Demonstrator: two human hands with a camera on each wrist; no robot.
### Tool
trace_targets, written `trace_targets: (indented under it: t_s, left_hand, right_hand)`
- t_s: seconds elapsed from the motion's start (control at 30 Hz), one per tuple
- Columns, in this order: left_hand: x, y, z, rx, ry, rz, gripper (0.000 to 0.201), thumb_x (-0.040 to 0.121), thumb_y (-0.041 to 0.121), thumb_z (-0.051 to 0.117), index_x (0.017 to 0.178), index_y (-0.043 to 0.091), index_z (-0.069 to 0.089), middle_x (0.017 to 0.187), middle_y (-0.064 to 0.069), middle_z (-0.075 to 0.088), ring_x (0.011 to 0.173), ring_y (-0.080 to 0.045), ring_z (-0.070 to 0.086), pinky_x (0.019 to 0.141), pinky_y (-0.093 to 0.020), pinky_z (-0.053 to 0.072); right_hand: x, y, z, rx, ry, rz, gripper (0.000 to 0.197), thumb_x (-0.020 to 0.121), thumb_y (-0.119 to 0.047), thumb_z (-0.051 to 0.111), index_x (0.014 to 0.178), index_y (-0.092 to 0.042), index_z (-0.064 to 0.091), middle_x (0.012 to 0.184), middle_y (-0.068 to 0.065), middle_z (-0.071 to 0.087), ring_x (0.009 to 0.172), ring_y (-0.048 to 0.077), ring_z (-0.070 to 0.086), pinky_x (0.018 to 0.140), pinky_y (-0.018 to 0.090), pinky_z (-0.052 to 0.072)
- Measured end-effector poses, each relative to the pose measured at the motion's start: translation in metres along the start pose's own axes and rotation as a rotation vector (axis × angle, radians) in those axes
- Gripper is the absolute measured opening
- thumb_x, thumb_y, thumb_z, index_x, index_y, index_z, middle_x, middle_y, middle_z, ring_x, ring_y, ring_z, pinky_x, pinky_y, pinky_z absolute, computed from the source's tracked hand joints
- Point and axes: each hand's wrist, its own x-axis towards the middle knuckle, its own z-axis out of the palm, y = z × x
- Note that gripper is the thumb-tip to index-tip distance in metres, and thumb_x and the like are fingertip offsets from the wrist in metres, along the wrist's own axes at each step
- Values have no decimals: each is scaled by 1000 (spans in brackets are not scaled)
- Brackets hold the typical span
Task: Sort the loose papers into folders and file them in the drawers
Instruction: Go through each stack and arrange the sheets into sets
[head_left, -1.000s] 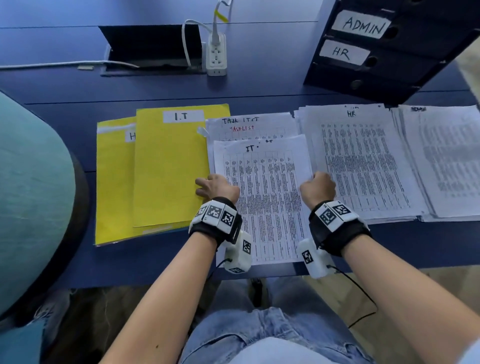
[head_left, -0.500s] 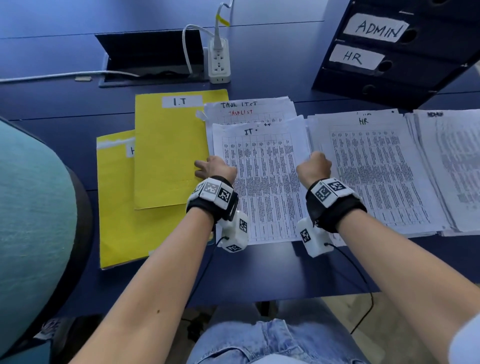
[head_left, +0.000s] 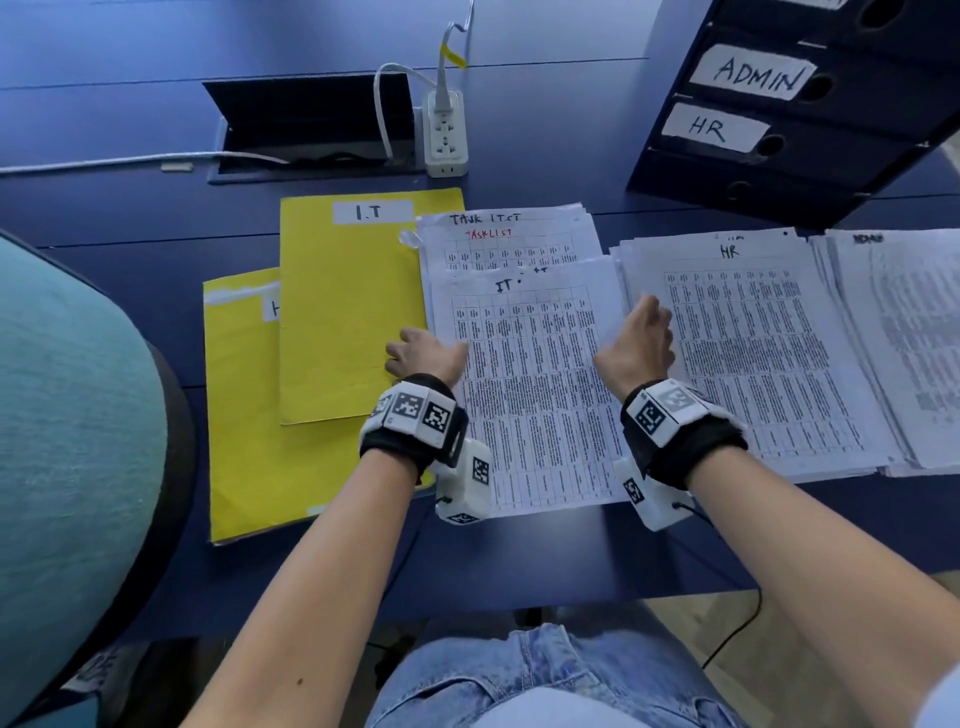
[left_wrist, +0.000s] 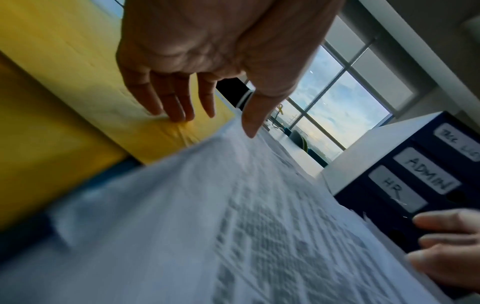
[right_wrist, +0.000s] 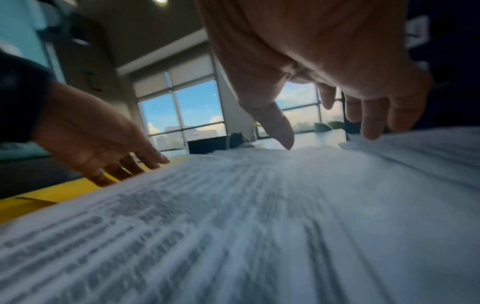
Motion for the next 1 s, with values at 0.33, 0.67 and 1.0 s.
trace_targets:
  t_s: [0.33,0.67,1.0]
  left_hand:
    - [30,-53,-56,-77,312,-219,86,78,29,72,139,1,17,150,-19,7,140,-34,7,113,-48,16]
    - [33,-69,-87,-224,248,-141,48,89,13,61,125,7,29,137,-21,40,124,-34,44,95,-35,40]
    - [21,-108,-115,-49,357,-141,53,91,-2,46,137,6,20,132,-25,40,119,-38,45,90,-41,41]
  right_hand:
    - [-60,-86,52,-244,-471,-488,57,91,-16,46,143,-31,28,154,6,12,137,37,19,108,55,25]
    - [-74,-86,82,-485,-500,-474,44,89,-21,49,130,-28,36,152,6,5,135,52,2,102,63,25]
    - [-71,-87,82,-498,-495,-425,37,88,-25,51,123,-29,40,147,8,9,132,51,11,100,61,30]
